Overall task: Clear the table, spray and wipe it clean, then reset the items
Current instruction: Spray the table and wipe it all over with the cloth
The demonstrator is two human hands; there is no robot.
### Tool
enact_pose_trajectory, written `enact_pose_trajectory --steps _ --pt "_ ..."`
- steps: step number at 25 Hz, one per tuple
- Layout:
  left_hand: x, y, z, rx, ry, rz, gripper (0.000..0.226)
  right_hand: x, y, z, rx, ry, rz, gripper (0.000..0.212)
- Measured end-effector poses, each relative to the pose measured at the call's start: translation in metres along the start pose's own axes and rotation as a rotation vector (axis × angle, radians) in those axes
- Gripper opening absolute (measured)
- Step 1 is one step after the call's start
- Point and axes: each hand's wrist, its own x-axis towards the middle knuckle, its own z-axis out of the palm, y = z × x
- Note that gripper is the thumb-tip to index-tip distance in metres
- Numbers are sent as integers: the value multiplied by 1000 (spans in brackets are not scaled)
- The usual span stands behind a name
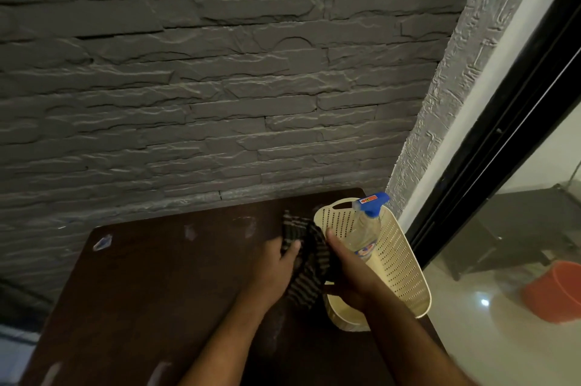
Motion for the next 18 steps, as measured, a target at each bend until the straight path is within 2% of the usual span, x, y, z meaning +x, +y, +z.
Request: enact_pose_trajectory --steps 2,4,5,8,11,13,14,17,18 --pt "2 18 -18 267 -31 92 26 2 6 3 201 -54 0 60" --pt "8 29 -37 295 -66 95 29 1 7 5 286 -129 -47 48" --pt "12 32 -46 227 -68 65 29 2 6 6 252 -164 -76 42" --pt "19 37 -71 -143 -84 -104 27 7 -1 3 -8 -266 -131 46" --pt "19 42 -96 -233 -190 -165 26 4 -21 -4 -222 -255 -155 40" --pt "16 45 -108 -294 -207 -158 24 0 -32 -1 -357 -133 -205 31" --pt "17 44 -111 -322 -202 -150 24 0 -32 4 -451 6 -252 27" --pt "19 44 -113 -329 -186 -136 23 -1 -24 30 -678 606 -448 26" --pt "19 44 -113 -337 -188 -136 23 0 -20 37 -655 658 -451 33"
